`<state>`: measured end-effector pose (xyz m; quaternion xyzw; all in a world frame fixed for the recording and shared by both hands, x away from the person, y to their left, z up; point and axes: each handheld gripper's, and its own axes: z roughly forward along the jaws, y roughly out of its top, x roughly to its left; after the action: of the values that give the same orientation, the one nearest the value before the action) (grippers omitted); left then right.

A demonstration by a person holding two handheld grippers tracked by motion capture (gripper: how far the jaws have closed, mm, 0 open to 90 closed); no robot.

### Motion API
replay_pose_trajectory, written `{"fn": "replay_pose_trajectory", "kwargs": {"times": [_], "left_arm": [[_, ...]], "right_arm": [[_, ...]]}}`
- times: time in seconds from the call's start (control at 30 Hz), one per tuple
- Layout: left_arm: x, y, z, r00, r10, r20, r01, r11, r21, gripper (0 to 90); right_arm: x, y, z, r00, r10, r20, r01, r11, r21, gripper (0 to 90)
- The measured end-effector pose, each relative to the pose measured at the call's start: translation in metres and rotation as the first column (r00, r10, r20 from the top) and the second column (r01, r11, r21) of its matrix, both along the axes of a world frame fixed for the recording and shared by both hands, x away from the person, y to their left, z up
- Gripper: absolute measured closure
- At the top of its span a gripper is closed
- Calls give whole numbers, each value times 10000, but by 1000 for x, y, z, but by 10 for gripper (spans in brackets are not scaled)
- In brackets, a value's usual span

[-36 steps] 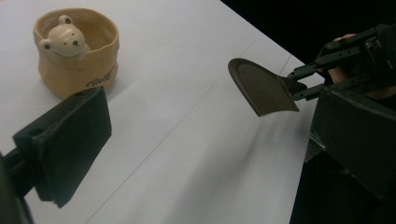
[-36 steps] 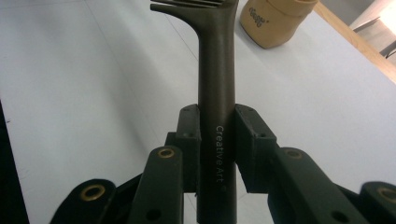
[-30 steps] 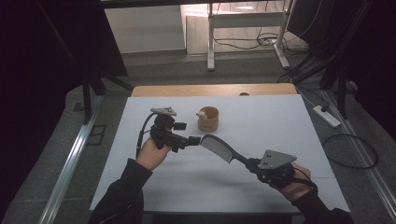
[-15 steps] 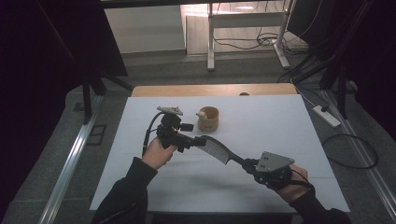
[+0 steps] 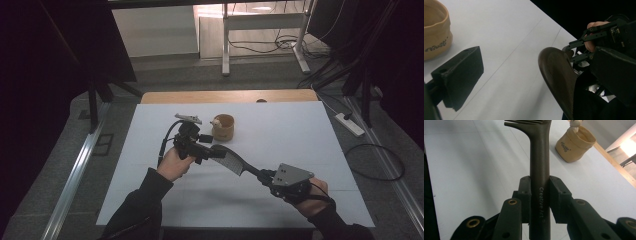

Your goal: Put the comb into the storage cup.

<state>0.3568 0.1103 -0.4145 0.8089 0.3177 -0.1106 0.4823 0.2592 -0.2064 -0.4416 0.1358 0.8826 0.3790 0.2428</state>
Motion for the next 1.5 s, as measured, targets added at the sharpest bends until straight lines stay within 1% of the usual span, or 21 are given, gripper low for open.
{"fn": "replay_pose_trajectory", "kwargs": {"times": [0.07, 0.23, 0.27, 0.33, 0.47, 0.5, 0.67, 0.9, 1.03, 1.1, 1.17, 1.27, 1.37, 1.4, 1.43, 1.5], "left_arm": [[1, 0, 0, 9999, -5, -110, 4, 10000, -98, 0], [2, 1, -1, 9987, -234, -451, 215, 9989, -409, 1], [2, 1, -1, 9982, -266, -541, 241, 9986, -461, 21], [3, 2, -2, 9966, -360, -737, 318, 9978, -575, 81], [4, 4, -3, 9920, -639, -1088, 548, 9949, -842, 251], [4, 4, -3, 9902, -700, -1205, 590, 9940, -924, 307], [6, 7, -4, 9860, -711, -1510, 530, 9913, -1204, 492], [7, 10, -5, 9793, -749, -1879, 481, 9886, -1430, 660], [8, 10, -6, 9768, -856, -1966, 557, 9867, -1528, 728], [8, 10, -7, 9743, -913, -2059, 582, 9852, -1614, 758], [8, 10, -8, 9711, -941, -2194, 548, 9823, -1791, 775], [8, 11, -9, 9670, -998, -2343, 563, 9810, -1855, 796], [8, 11, -10, 9590, -1126, -2602, 569, 9756, -2122, 819], [9, 11, -10, 9576, -1150, -2640, 563, 9739, -2201, 828], [9, 11, -10, 9576, -1115, -2657, 523, 9740, -2204, 830], [9, 12, -10, 9561, -1138, -2701, 495, 9711, -2337, 833]], "right_arm": [[0, 0, 0, 10000, 27, 47, -27, 10000, -3, 730], [-1, 1, 0, 9999, 54, 119, -54, 10000, 3, 730], [-1, 1, 0, 9999, 58, 137, -58, 10000, 3, 730], [-1, 1, 0, 9998, 71, 170, -70, 10000, -20, 731], [-1, 1, 0, 9997, 96, 208, -95, 9999, -36, 730], [-1, 1, 0, 9997, 95, 225, -94, 9999, -44, 730], [-2, 1, 0, 9994, 114, 319, -112, 9999, -40, 730], [-3, 2, 0, 9987, 218, 454, -216, 9998, -40, 730], [-3, 2, 0, 9985, 226, 495, -223, 9997, -60, 730], [-3, 2, 0, 9985, 234, 499, -230, 9997, -84, 730], [-3, 2, -1, 9983, 243, 520, -236, 9996, -144, 729], [-3, 2, -2, 9978, 238, 612, -228, 9996, -161, 728], [-3, 3, -3, 9972, 242, 712, -224, 9994, -264, 725], [-2, 3, -4, 9969, 218, 753, -198, 9994, -276, 723], [-2, 3, -4, 9970, 213, 745, -193, 9994, -279, 723], [-1, 3, -4, 9972, 226, 716, -213, 9996, -191, 720]]}}
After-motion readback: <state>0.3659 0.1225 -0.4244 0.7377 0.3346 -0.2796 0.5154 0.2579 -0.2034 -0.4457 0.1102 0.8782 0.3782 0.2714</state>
